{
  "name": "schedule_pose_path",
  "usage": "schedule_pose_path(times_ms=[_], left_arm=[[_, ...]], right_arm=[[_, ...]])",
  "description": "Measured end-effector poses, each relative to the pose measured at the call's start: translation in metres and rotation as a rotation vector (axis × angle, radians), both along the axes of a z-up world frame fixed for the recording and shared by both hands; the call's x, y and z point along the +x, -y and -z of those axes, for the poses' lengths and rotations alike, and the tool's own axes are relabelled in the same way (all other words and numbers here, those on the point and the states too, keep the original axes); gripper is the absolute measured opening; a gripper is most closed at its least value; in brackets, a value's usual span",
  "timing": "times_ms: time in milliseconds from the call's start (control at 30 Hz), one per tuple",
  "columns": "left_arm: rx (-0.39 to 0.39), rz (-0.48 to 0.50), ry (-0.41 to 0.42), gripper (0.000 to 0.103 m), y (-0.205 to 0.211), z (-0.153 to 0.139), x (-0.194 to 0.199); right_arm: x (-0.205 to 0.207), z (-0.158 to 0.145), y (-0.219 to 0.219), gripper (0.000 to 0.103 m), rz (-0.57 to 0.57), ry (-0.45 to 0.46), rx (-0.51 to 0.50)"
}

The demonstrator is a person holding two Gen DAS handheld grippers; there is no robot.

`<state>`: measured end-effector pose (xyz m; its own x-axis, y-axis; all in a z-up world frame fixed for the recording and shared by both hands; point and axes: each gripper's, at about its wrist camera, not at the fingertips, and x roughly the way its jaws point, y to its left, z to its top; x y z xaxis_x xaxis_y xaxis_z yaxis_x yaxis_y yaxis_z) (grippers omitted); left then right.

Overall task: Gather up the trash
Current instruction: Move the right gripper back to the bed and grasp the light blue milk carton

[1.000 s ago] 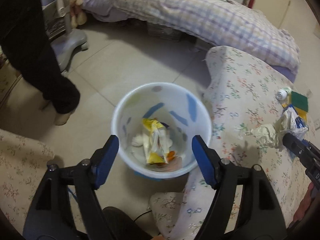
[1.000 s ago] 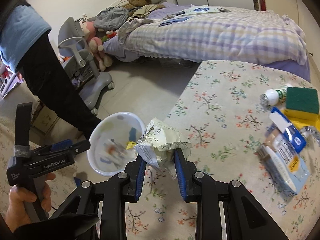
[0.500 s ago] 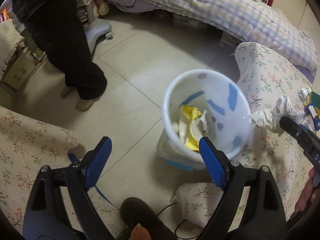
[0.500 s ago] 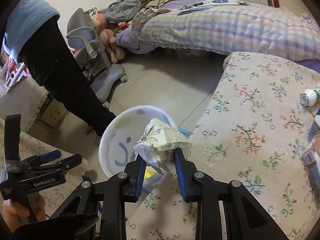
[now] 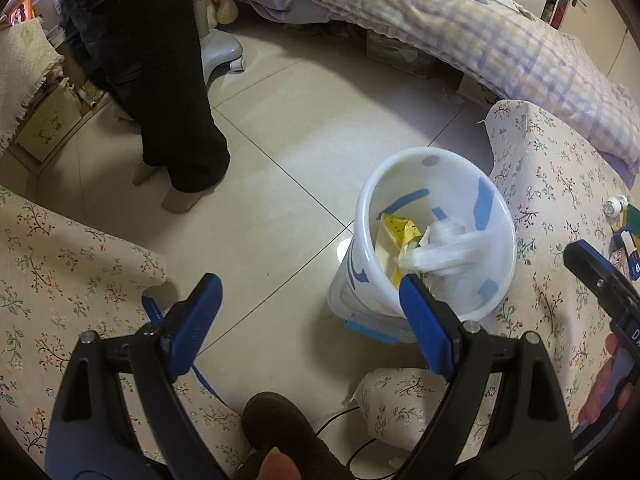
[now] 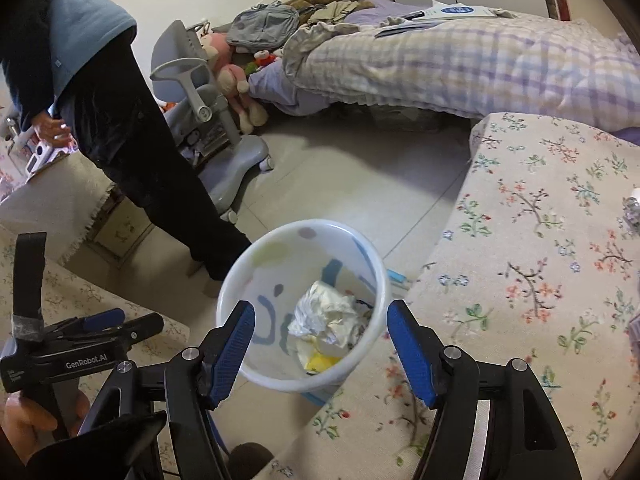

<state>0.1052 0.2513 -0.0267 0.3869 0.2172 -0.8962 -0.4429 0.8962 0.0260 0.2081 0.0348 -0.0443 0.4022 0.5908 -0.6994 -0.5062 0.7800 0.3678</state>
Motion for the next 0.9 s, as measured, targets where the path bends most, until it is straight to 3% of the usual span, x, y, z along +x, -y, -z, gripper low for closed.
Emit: schedule_pose_path(times_ms=[300, 400, 600, 900], left_arm=[[-0.002, 0.056, 0.004, 0.092, 0.026, -0.003, 0.007], [-0.013, 0.084, 0.009, 0.097, 0.038, -0.005, 0.010], [-0.070, 0.118, 0.043, 0.100, 0.064, -0.013, 0.020], [-0.151, 0.169, 0.090, 0.101, 0.121, -0.021, 0.045]], right_arm=[[-0.007, -0.013, 0.041, 0.070, 0.048, 0.034, -0.121], [-0.008, -0.022, 0.063, 0.070, 0.075, 0.047, -0.135], [-0.008, -0.033, 0.115, 0.079, 0.156, 0.059, -0.168], [-0.008, -0.038, 0.199, 0.080, 0.271, 0.044, -0.232]])
